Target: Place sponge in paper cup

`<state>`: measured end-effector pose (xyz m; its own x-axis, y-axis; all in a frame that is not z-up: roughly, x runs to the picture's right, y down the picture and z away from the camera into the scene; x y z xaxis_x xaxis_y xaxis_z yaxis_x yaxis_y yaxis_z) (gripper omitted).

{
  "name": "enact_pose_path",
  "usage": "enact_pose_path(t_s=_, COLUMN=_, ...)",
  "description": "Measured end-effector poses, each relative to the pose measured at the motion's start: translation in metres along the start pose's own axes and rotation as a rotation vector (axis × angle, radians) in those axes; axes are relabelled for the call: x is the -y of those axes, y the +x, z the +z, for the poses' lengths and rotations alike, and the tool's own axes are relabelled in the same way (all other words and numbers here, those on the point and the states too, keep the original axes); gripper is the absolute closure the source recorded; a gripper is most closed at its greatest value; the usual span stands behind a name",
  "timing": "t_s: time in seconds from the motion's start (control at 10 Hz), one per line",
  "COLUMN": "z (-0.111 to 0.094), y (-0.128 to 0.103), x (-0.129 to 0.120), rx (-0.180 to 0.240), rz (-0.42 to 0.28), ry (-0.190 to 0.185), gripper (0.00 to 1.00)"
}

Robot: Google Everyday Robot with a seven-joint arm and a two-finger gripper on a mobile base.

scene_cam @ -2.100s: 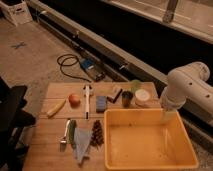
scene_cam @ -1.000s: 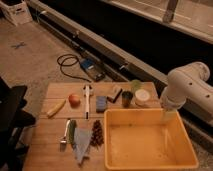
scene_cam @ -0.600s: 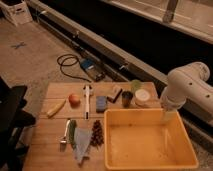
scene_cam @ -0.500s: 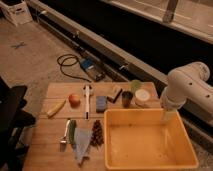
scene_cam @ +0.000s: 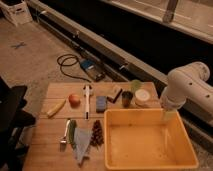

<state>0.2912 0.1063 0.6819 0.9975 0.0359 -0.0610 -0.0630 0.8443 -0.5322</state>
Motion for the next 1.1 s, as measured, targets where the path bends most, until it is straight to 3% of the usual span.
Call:
enact_pose_path(t_s=0.2, z=-0.008, y=-0.007, x=0.015, rx=-0.005, rz=-0.025, ry=0.024, gripper=0.35)
enact_pose_path(t_s=0.6, z=-0.026, y=-0.063, x=0.081, rx=0.026, rz=-0.118, ry=0.077, gripper=0.35)
enact_pose_path(t_s=0.9, z=-0.038, y=-0.133, x=0.113, rx=0.112, rz=-0.192, ry=0.115, gripper=0.35)
enact_pose_path(t_s=1.1, z=-0.044, y=-0.174, x=0.118, rx=0.184, rz=-0.240, ry=0.135, gripper=0.35)
